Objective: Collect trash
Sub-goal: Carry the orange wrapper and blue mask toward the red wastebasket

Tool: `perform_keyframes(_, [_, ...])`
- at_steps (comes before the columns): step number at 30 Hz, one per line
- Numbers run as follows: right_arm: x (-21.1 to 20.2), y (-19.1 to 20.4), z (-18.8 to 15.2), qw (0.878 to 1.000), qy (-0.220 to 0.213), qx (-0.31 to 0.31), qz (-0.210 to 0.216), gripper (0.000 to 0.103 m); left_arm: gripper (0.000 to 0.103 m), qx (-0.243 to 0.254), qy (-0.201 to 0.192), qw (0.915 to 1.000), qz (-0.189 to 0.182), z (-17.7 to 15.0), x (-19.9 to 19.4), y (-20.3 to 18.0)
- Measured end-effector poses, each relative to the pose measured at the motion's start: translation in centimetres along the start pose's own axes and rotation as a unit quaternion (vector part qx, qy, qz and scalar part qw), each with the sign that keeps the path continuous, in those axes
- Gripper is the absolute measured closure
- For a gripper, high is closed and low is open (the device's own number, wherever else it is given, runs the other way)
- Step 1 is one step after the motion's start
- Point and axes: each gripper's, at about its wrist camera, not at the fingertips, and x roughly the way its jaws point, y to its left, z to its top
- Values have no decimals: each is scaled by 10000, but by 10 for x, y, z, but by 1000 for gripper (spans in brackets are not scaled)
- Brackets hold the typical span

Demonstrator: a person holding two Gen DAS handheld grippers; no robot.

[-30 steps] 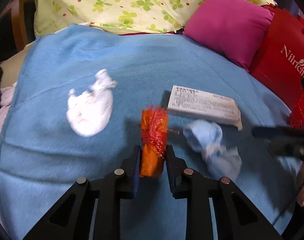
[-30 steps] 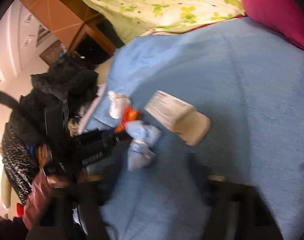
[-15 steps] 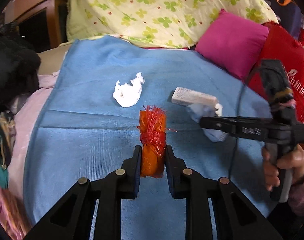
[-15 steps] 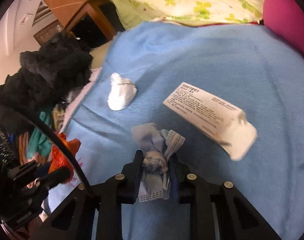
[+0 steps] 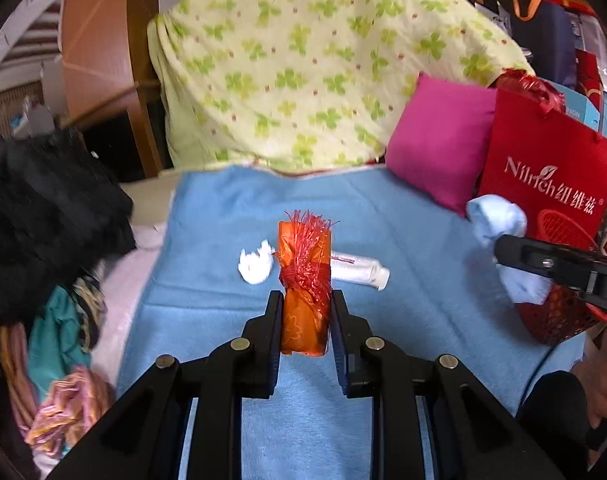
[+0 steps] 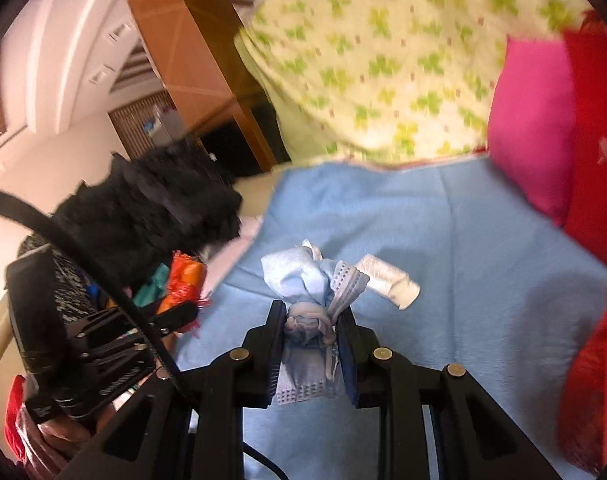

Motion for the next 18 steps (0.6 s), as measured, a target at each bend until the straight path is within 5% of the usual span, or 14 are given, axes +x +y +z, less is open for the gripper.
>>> perform_keyframes(8, [-94,26,4,9965,-775,-291,-90,76,79,443,-646,9964,315,16,-61,-34])
perform_keyframes(18, [-155,47,-1,9901,-1255,-593,-188,76,79,864,-1134,9887,462,22,-111,-66])
